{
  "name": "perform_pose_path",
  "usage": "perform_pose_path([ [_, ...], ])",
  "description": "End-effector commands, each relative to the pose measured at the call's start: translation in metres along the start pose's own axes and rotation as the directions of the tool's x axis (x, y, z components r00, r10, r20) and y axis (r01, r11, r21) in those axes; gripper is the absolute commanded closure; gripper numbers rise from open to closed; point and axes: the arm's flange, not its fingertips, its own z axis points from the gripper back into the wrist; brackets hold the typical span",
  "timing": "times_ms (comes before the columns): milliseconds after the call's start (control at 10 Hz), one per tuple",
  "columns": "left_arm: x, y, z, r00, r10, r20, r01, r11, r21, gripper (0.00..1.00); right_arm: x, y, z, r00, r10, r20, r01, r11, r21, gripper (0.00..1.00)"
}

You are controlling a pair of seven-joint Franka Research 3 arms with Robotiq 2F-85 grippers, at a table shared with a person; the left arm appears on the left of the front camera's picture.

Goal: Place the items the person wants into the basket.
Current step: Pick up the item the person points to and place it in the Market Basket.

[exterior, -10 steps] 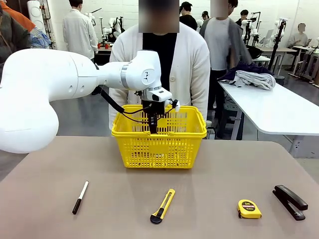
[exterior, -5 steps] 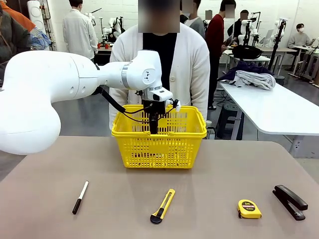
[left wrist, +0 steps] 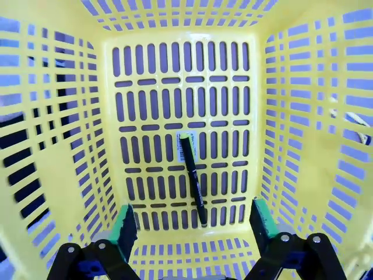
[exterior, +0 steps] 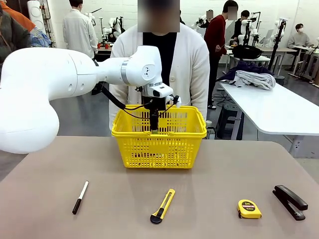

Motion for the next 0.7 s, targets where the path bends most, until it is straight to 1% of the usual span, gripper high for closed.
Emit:
perform_pose_path([
  [0, -0.016, -0.060, 0.042, 1.000, 0.004, 0.002, -0.004, 0.999, 0.033, 0.00, 0.000, 0.000, -0.002, 1.000, 0.005, 0.000, -0.005, 1.000, 0.014, 0.00],
  [100, -0.030, -0.092, 0.064, 1.000, 0.005, 0.005, -0.005, 0.998, 0.066, 0.00, 0.000, 0.000, -0.002, 1.000, 0.005, 0.000, -0.005, 1.000, 0.014, 0.00],
  [200, -0.049, -0.124, 0.085, 0.999, 0.033, 0.011, -0.034, 0.992, 0.121, 0.00, 0.000, 0.000, -0.002, 1.000, 0.005, 0.000, -0.005, 1.000, 0.014, 0.00],
  [300, -0.079, -0.161, 0.104, 0.995, 0.085, 0.044, -0.091, 0.983, 0.157, 0.00, 0.000, 0.000, -0.002, 1.000, 0.005, 0.000, -0.005, 1.000, 0.014, 0.00],
  [600, -0.151, -0.232, 0.120, 0.965, 0.191, 0.177, -0.231, 0.943, 0.240, 0.00, 0.000, 0.000, -0.002, 1.000, 0.005, 0.000, -0.005, 1.000, 0.014, 0.00],
])
